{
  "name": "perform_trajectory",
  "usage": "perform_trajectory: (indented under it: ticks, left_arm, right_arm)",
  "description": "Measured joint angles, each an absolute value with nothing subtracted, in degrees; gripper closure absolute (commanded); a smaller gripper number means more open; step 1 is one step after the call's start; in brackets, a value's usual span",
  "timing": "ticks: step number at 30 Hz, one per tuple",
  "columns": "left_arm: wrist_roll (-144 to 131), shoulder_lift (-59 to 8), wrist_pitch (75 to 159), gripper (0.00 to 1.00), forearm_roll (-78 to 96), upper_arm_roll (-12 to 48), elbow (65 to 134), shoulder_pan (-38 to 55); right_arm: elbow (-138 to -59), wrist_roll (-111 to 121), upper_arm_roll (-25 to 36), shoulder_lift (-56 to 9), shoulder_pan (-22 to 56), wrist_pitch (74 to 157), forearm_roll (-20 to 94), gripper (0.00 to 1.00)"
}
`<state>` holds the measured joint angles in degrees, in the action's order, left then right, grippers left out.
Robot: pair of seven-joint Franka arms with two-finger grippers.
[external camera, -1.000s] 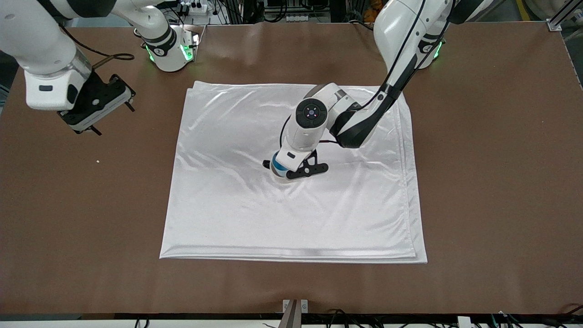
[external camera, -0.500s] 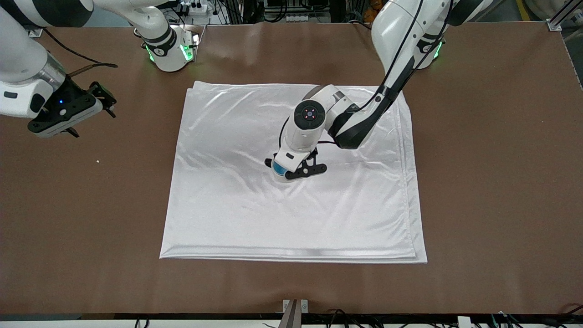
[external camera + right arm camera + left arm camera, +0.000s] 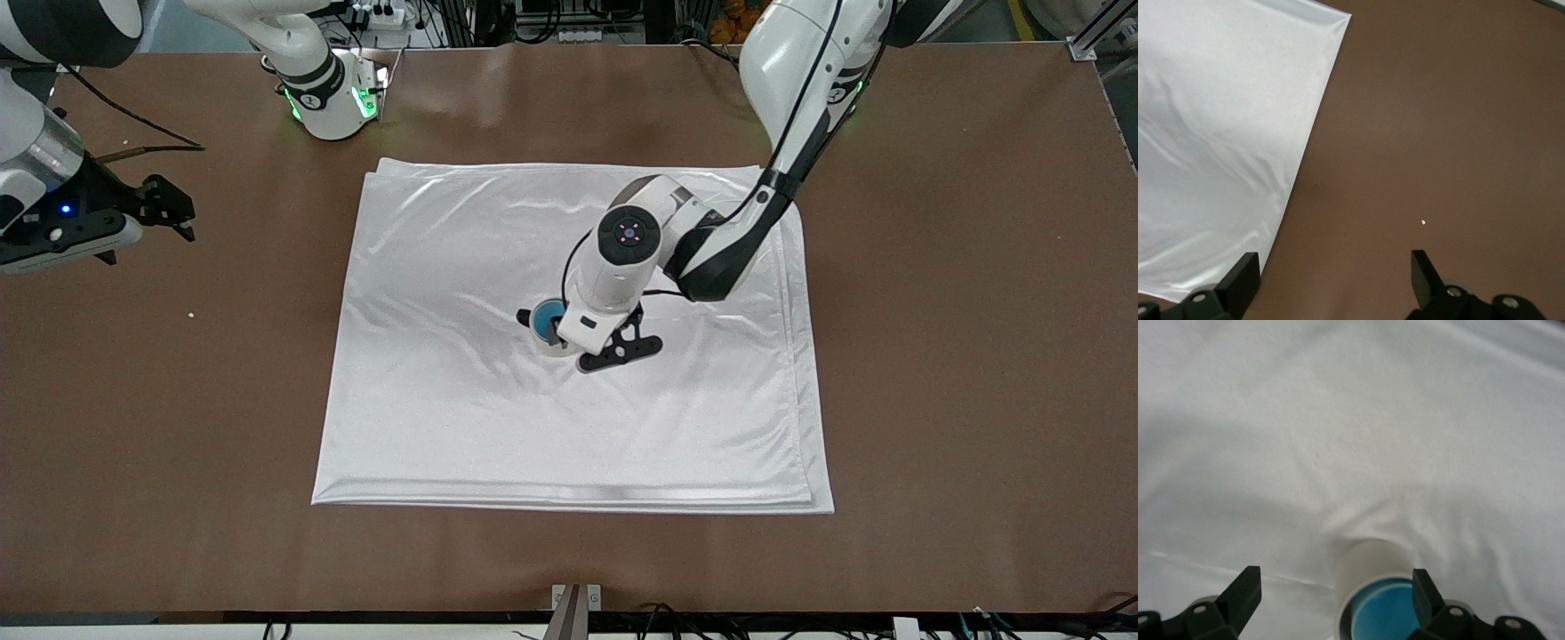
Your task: Place blue cup into white mug on cloth
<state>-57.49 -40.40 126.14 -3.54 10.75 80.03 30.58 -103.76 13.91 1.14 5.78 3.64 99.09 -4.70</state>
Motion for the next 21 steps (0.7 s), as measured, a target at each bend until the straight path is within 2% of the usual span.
perform_trajectory:
  ticks: [9, 21]
  left_arm:
    - [-50.33, -36.94, 122.26, 0.00, -3.54, 10.13, 79.91, 21.97]
    - [-38.54, -33.19, 115.32, 0.00, -3.54, 10.12, 79.91, 13.11]
  right_arm:
    - [-102.47, -0.42, 1.09, 5.29, 3.25, 99.09, -4.70, 0.00]
    - [-102.41, -2.73, 1.11, 4.42, 0.85, 99.30, -4.70, 0.00]
